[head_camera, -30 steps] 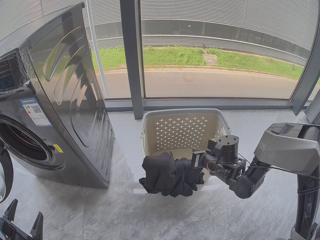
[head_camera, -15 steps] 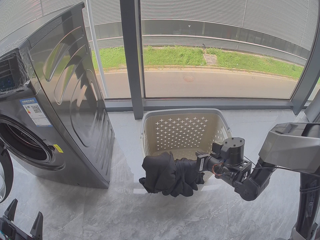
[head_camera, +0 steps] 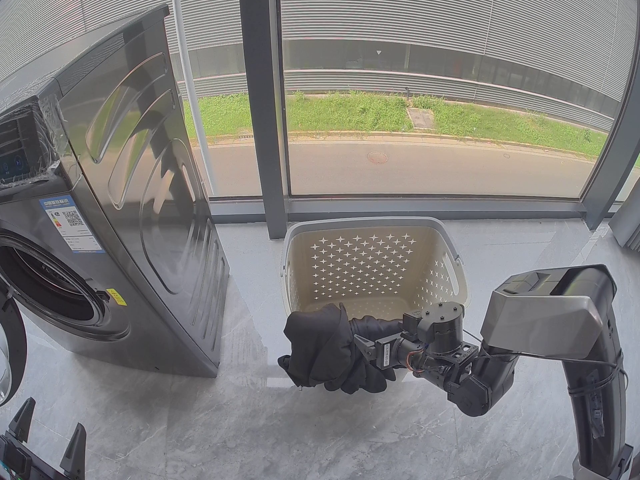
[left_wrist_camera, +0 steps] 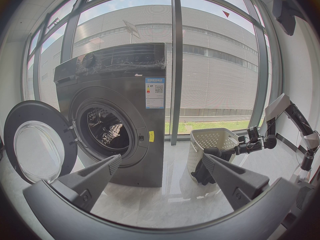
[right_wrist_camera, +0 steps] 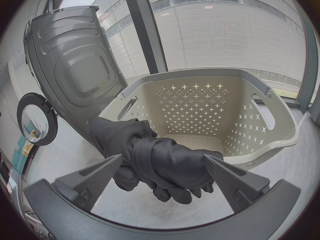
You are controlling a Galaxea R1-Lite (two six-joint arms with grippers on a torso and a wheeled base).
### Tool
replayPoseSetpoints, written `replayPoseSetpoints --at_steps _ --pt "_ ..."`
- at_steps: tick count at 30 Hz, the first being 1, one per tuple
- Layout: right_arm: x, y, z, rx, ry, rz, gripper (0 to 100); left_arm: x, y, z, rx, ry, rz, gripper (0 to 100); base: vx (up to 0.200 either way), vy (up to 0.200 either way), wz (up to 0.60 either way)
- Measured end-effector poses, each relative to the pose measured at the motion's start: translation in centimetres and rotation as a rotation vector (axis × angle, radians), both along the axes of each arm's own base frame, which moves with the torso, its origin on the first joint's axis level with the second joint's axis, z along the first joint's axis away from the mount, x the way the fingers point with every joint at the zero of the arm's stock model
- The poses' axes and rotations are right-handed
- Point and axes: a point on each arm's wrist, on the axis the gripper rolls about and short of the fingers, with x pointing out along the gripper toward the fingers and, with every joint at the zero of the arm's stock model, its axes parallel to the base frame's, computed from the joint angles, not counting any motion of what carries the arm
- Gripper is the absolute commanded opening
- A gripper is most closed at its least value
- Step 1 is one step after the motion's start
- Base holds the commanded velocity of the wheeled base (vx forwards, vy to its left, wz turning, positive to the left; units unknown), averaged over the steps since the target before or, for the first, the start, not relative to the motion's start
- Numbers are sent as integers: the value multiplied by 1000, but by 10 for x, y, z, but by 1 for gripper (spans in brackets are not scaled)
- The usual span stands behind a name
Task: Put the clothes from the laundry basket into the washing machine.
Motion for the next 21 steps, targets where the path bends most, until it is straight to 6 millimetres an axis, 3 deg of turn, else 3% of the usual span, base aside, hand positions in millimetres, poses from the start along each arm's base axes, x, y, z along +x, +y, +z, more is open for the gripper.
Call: replayPoseSetpoints --at_steps 9,10,21 --pt "8 6 -7 -11 -23 9 100 0 0 0 0 0 0 100 0 0 0" --pt "8 6 -7 -11 -25 10 0 0 0 0 0 0 0 100 0 0 0" --pt "14 10 -11 -12 -37 12 0 0 0 0 0 0 0 100 0 0 0"
